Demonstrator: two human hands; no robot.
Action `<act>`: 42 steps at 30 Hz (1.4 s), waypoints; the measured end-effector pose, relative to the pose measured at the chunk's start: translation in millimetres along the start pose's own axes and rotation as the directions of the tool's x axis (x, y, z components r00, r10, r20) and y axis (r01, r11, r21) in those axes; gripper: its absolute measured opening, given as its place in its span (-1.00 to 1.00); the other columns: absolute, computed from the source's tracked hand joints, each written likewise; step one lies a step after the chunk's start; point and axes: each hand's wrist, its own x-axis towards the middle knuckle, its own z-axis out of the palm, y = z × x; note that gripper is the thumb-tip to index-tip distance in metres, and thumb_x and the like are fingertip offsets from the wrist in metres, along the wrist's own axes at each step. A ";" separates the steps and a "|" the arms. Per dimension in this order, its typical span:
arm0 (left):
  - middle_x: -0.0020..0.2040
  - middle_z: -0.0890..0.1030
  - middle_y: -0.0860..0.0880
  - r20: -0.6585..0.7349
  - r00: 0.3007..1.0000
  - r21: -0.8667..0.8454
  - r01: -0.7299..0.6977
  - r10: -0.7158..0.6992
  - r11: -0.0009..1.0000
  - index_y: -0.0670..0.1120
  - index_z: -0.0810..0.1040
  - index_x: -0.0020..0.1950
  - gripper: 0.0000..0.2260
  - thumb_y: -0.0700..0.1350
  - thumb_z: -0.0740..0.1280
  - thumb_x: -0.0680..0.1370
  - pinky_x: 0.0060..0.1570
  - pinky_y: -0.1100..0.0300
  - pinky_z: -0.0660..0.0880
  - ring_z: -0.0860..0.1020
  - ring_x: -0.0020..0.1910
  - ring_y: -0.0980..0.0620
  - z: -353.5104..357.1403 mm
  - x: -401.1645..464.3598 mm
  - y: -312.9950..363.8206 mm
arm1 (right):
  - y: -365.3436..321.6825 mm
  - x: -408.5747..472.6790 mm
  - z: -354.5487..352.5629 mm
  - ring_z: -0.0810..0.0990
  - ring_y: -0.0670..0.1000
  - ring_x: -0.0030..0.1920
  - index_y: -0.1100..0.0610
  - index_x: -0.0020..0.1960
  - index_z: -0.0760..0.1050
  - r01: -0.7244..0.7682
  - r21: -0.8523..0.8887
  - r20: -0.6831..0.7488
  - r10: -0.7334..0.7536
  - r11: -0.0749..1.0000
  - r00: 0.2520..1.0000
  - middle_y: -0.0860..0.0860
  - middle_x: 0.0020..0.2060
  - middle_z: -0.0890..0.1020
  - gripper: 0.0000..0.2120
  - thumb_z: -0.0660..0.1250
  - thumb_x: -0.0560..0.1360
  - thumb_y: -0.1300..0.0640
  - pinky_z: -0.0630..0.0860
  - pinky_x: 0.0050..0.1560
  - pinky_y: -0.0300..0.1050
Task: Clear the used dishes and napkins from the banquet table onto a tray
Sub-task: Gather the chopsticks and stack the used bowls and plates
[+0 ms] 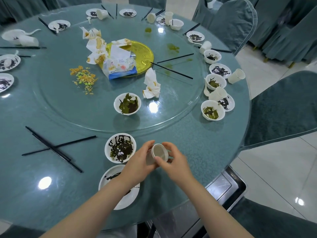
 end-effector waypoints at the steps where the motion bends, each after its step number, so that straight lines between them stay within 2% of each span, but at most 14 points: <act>1: 0.30 0.46 0.19 0.020 1.000 0.018 -0.011 0.010 1.000 0.06 0.28 0.45 -0.33 -0.02 0.50 0.41 0.26 0.30 0.37 0.43 0.26 0.25 -0.1 2.1 -0.7 | 1.0 2.6 -1.2 0.56 -0.20 0.10 -0.10 0.25 0.42 0.002 -0.034 -0.013 -0.002 0.999 1.000 -0.22 0.12 0.56 -0.53 0.46 0.39 -0.04 0.55 0.14 -0.08; 6: 0.45 0.31 0.12 0.040 0.999 0.141 -0.031 0.026 0.990 0.04 0.21 0.52 -0.31 0.02 0.45 0.47 0.36 0.35 0.13 0.25 0.43 0.16 -4.9 7.7 -10.4 | 11.0 19.3 -5.2 0.44 -0.07 0.27 0.00 0.39 0.32 0.031 -0.323 -0.028 -0.042 0.946 0.999 -0.09 0.29 0.46 -0.41 0.42 0.43 -0.08 0.41 0.28 -0.09; 12: 0.45 0.31 0.09 -0.010 1.000 0.147 0.008 -0.007 0.989 0.03 0.23 0.50 -0.39 -0.03 0.42 0.51 0.39 0.30 0.13 0.23 0.45 0.14 -23.8 10.7 -22.3 | 16.3 26.2 -5.1 0.36 -0.08 0.33 0.01 0.42 0.28 0.113 -0.412 0.043 -0.105 0.904 0.994 -0.10 0.34 0.40 -0.37 0.40 0.44 -0.14 0.33 0.32 -0.15; 14: 0.44 0.32 0.11 -0.021 0.999 0.133 0.033 -0.030 0.991 0.04 0.25 0.49 -0.42 -0.03 0.40 0.52 0.40 0.26 0.15 0.23 0.44 0.15 -29.5 12.0 -25.0 | 17.0 28.8 -9.4 0.35 -0.12 0.28 -0.02 0.40 0.30 0.076 -0.348 0.020 -0.074 0.934 0.997 -0.15 0.30 0.38 -0.41 0.38 0.45 -0.16 0.32 0.27 -0.15; 17: 0.40 0.36 0.14 -0.044 0.998 0.118 0.054 -0.049 0.992 0.05 0.29 0.46 -0.47 -0.05 0.39 0.53 0.41 0.18 0.23 0.28 0.41 0.16 -38.1 13.4 -28.1 | 16.4 49.4 -20.2 0.43 -0.10 0.18 0.02 0.33 0.38 -0.007 -0.225 -0.099 -0.016 0.974 0.995 -0.14 0.20 0.43 -0.57 0.35 0.51 -0.06 0.38 0.19 -0.16; 21: 0.31 0.37 0.22 -0.075 0.995 0.099 0.071 -0.063 0.993 0.05 0.33 0.43 -0.52 -0.09 0.38 0.54 0.35 0.26 0.25 0.32 0.36 0.20 -46.9 14.4 -33.6 | 23.9 108.6 -52.0 0.54 -0.01 0.03 0.16 0.21 0.46 -0.232 0.094 -0.296 0.250 0.968 0.922 -0.01 0.03 0.56 -0.75 0.27 0.58 0.08 0.45 0.03 -0.14; 23: 0.32 0.39 0.21 -0.083 0.994 0.094 0.084 -0.077 0.992 0.06 0.34 0.43 -0.54 -0.09 0.37 0.55 0.33 0.27 0.28 0.34 0.33 0.22 -50.6 14.8 -35.9 | 31.4 138.6 -72.5 0.55 0.02 -0.13 0.24 0.11 0.49 -0.300 0.342 -0.349 0.417 0.891 0.839 0.06 -0.09 0.58 -0.80 0.21 0.59 0.13 0.49 -0.11 -0.14; 26: 0.30 0.40 0.21 -0.080 0.992 0.075 0.102 -0.096 0.992 0.08 0.35 0.41 -0.56 -0.09 0.36 0.56 0.30 0.26 0.32 0.36 0.28 0.24 -56.2 14.8 -38.6 | 38.9 169.1 -100.3 0.46 0.00 -0.36 0.22 -0.15 0.41 -0.321 0.667 -0.332 0.654 0.672 0.680 0.17 -0.19 0.53 -0.84 0.18 0.60 0.21 0.43 -0.39 -0.23; 28: 0.29 0.40 0.22 -0.084 0.992 0.074 0.100 -0.094 0.992 0.10 0.35 0.39 -0.57 -0.09 0.36 0.55 0.29 0.27 0.32 0.36 0.28 0.26 -59.6 14.9 -42.5 | 44.4 179.0 -114.0 0.49 0.01 -0.32 0.25 -0.06 0.39 -0.301 0.772 -0.265 0.714 0.560 0.648 0.17 -0.21 0.51 -0.87 0.20 0.61 0.20 0.46 -0.34 -0.24; 31: 0.29 0.41 0.23 -0.077 0.993 0.079 0.090 -0.084 0.993 0.15 0.36 0.35 -0.58 -0.10 0.37 0.54 0.19 0.41 0.31 0.36 0.27 0.28 -64.2 13.6 -49.1 | 53.8 186.3 -126.1 0.55 0.02 -0.22 0.24 0.16 0.37 -0.270 0.836 -0.213 0.736 0.478 0.643 0.14 -0.18 0.53 -0.82 0.19 0.62 0.16 0.53 -0.23 -0.20; 36: 0.24 0.41 0.32 -0.095 0.993 0.090 0.085 -0.076 0.992 0.21 0.36 0.31 -0.57 -0.14 0.37 0.52 0.23 0.33 0.31 0.37 0.26 0.30 -71.5 11.7 -59.2 | 54.5 190.6 -131.2 0.56 -0.02 -0.26 0.25 -0.03 0.44 -0.261 0.858 -0.201 0.757 0.443 0.622 0.09 -0.22 0.55 -0.82 0.20 0.63 0.13 0.55 -0.39 -0.26; 38: 0.25 0.43 0.28 -0.106 0.992 0.097 0.084 -0.074 0.992 0.18 0.38 0.31 -0.57 -0.16 0.37 0.52 0.25 0.31 0.31 0.38 0.27 0.28 -73.9 11.6 -63.6 | 53.6 190.1 -127.9 0.55 -0.05 -0.29 0.23 -0.05 0.44 -0.260 0.851 -0.220 0.760 0.456 0.611 0.07 -0.25 0.56 -0.85 0.19 0.63 0.16 0.53 -0.42 -0.29; 40: 0.24 0.46 0.23 -0.114 0.991 0.093 0.077 -0.066 0.993 0.14 0.41 0.30 -0.59 -0.18 0.37 0.52 0.23 0.36 0.30 0.39 0.25 0.28 -75.6 11.2 -65.0 | 50.7 187.2 -122.4 0.54 -0.05 -0.32 0.23 -0.02 0.44 -0.266 0.845 -0.227 0.760 0.465 0.609 0.07 -0.31 0.58 -0.88 0.18 0.63 0.20 0.53 -0.43 -0.30; 42: 0.20 0.46 0.26 -0.126 0.990 0.082 0.080 -0.069 0.993 0.17 0.41 0.26 -0.60 -0.19 0.37 0.52 0.17 0.46 0.29 0.39 0.22 0.33 -77.6 9.9 -64.2 | 46.7 182.7 -116.7 0.53 -0.06 -0.34 0.22 -0.09 0.43 -0.281 0.833 -0.222 0.753 0.477 0.620 0.06 -0.38 0.60 -0.85 0.18 0.62 0.21 0.51 -0.46 -0.30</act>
